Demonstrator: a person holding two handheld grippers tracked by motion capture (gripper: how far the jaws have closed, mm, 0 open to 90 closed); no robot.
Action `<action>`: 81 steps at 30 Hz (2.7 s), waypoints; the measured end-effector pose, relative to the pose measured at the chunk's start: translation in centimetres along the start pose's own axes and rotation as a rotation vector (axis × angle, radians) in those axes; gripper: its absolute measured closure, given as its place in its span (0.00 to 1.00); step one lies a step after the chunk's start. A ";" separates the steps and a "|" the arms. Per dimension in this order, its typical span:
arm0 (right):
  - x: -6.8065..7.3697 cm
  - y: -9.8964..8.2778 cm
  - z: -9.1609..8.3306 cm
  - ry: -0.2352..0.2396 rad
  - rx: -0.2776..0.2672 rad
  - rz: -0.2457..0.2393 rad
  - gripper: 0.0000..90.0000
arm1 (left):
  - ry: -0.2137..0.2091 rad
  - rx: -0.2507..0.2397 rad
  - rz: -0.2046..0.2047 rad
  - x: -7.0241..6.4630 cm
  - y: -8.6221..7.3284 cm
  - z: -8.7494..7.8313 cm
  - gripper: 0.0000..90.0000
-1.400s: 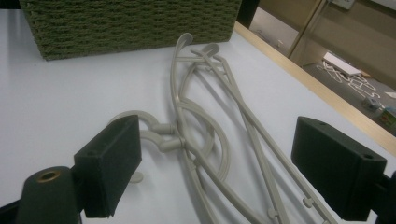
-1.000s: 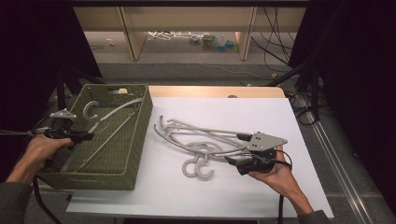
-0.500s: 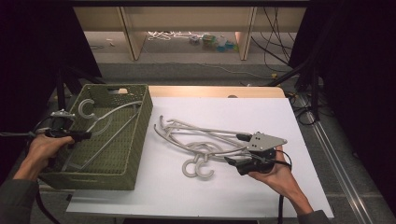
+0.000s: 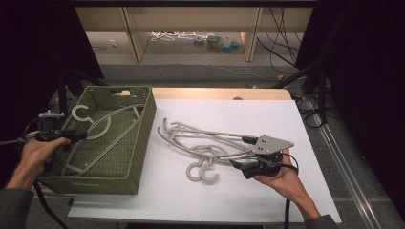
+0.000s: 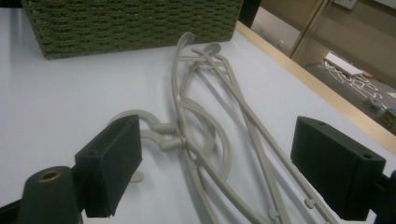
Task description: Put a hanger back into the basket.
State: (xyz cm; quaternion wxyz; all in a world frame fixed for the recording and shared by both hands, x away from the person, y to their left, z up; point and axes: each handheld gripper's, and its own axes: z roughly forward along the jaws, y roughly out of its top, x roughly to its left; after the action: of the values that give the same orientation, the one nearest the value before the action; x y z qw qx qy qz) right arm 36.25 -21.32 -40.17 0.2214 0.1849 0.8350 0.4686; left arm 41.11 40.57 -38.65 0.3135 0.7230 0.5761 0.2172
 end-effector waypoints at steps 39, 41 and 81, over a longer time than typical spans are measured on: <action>-0.1 -0.1 -0.4 -0.088 -0.099 0.084 0.19 | -0.406 -0.406 0.050 -18.5 -3.3 -4.6 0.23; -0.2 -0.2 -0.4 -0.090 -0.102 0.082 0.19 | -0.415 -0.391 0.074 -18.9 -3.5 -4.0 0.23; 0.4 -1.5 0.3 -0.093 -0.084 0.150 0.18 | -0.404 -0.499 0.254 -23.5 -7.9 -0.8 0.22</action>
State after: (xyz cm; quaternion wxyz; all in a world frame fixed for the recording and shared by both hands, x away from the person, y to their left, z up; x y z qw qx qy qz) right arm 35.91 -21.60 -41.68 0.2317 0.2588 0.7872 0.5095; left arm 29.39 19.08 -42.57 0.5586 0.7184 0.3370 0.2413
